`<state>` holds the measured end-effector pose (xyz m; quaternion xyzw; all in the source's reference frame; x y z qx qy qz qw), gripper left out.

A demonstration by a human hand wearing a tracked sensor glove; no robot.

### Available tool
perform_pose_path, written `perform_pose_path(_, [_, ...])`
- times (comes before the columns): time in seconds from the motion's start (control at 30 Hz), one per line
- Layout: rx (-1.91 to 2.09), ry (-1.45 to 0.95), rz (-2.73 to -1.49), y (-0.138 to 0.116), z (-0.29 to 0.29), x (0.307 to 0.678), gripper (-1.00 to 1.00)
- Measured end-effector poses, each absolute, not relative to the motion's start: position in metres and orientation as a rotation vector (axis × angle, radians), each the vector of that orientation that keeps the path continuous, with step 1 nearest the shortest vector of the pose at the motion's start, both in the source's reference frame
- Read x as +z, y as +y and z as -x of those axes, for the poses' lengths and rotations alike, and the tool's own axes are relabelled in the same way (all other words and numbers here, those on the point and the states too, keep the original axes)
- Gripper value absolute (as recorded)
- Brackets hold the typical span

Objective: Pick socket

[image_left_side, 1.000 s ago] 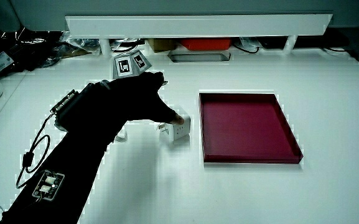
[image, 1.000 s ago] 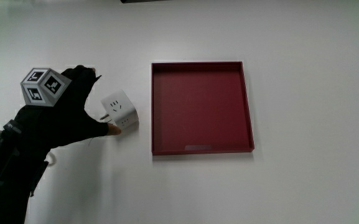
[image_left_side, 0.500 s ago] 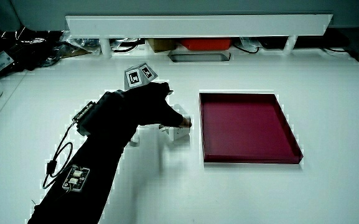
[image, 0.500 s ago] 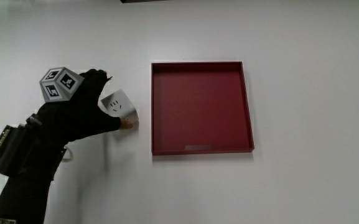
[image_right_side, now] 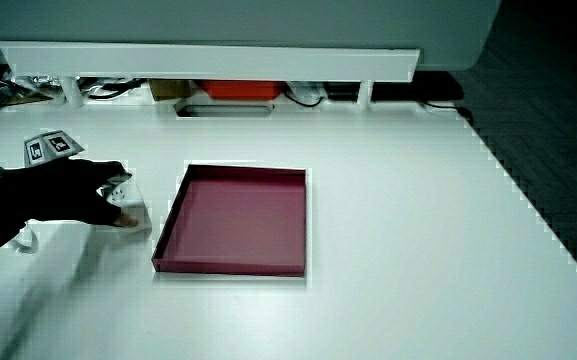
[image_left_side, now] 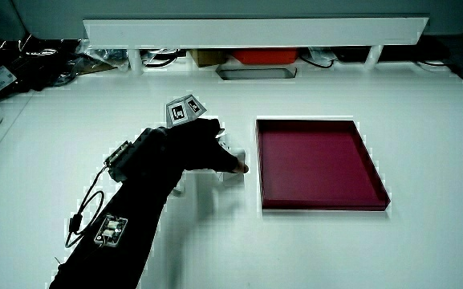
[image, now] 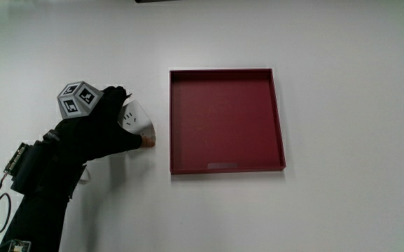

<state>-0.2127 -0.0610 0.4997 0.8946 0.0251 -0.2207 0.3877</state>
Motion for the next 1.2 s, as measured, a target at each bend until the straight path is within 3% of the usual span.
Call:
perform_pose_path(0.23, [-0.575, 0.059, -2.289, -0.06, 0.2131, 0.5016, 0.0])
perform_pose_path(0.93, [-0.584, 0.062, -2.376, -0.0558, 0.2081, 0.4971, 1.0])
perform_pose_path(1.2, [-0.633, 0.089, -2.438, -0.0536, 0.2131, 0.5011, 1.0])
